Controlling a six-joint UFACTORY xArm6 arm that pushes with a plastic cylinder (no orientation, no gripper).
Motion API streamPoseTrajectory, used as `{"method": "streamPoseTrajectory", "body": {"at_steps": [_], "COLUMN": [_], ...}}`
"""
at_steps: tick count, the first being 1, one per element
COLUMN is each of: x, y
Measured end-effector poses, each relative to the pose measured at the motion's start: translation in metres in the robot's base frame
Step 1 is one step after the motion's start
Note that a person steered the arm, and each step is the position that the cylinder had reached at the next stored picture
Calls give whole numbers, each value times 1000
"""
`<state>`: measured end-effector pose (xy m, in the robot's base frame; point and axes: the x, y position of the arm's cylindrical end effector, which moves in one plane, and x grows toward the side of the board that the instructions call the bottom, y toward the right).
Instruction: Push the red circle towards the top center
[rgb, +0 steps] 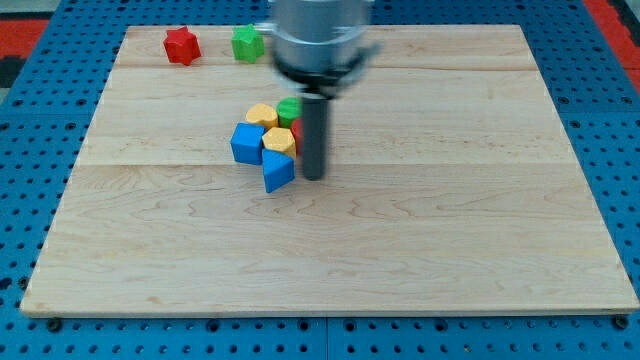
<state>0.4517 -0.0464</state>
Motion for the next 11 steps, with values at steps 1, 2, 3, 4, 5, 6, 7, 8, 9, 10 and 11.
{"method": "streamPoseTrajectory", "body": {"at_steps": [1,2,3,4,5,6,7,8,9,10,11], "x": [-29,-29,-52,-114,-130,-75,-92,-132,-141,-183,-197], "y": [9,71,89,70,72,82,24,14,19,18,17]}}
